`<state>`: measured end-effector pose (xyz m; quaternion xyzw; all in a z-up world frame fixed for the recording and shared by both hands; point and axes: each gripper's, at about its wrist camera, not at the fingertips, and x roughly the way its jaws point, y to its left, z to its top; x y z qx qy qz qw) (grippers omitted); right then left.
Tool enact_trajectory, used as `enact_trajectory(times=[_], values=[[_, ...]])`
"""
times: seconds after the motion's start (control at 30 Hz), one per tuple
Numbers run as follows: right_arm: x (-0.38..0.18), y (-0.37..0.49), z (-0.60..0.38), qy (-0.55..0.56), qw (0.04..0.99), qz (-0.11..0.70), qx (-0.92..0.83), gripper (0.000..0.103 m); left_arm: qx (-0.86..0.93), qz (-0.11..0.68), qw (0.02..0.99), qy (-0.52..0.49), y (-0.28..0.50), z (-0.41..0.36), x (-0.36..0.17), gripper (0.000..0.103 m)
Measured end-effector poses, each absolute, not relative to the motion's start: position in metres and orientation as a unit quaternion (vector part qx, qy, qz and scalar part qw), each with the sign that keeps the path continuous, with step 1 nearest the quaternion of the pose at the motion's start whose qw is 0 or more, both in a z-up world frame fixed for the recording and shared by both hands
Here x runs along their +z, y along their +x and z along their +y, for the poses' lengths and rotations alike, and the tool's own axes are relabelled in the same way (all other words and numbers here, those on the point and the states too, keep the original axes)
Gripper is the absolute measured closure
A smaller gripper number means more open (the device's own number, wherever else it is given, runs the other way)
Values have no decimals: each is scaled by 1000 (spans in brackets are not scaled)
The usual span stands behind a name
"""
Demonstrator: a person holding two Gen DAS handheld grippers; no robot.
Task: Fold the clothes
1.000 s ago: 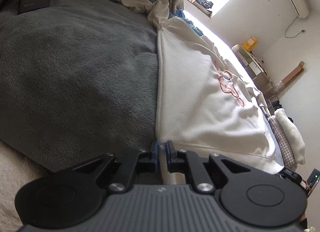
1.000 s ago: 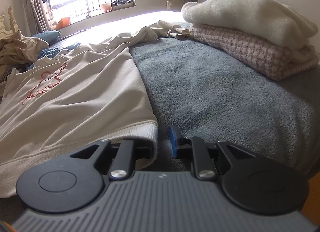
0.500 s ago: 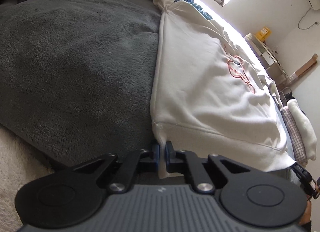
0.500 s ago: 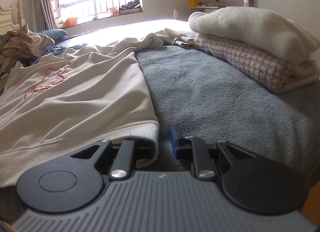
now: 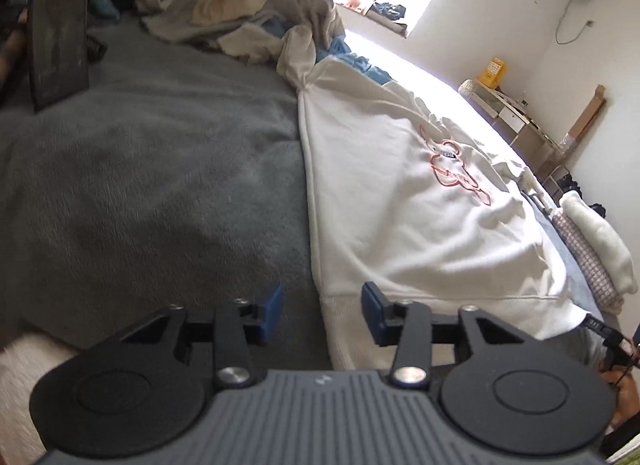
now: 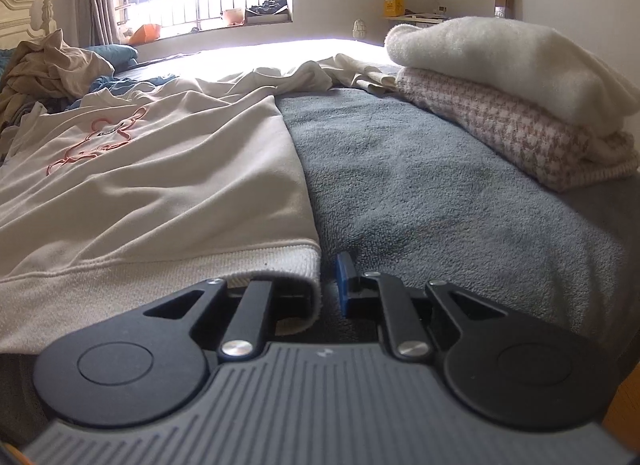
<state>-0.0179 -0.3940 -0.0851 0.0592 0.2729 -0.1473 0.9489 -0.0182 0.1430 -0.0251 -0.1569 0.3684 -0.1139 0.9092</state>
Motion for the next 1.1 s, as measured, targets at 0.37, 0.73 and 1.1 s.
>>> enact_trajectory(times=[0.37, 0.73, 1.1], values=[[-84, -12, -389, 50, 945, 279, -164, 93, -72, 400, 911, -73, 114, 105, -48, 95], [-85, -11, -388, 43, 944, 280, -167, 93, -52, 393, 908, -134, 110, 145, -60, 99], [-84, -11, -387, 45, 944, 280, -168, 93, -87, 350, 918, -166, 159, 152, -23, 61]])
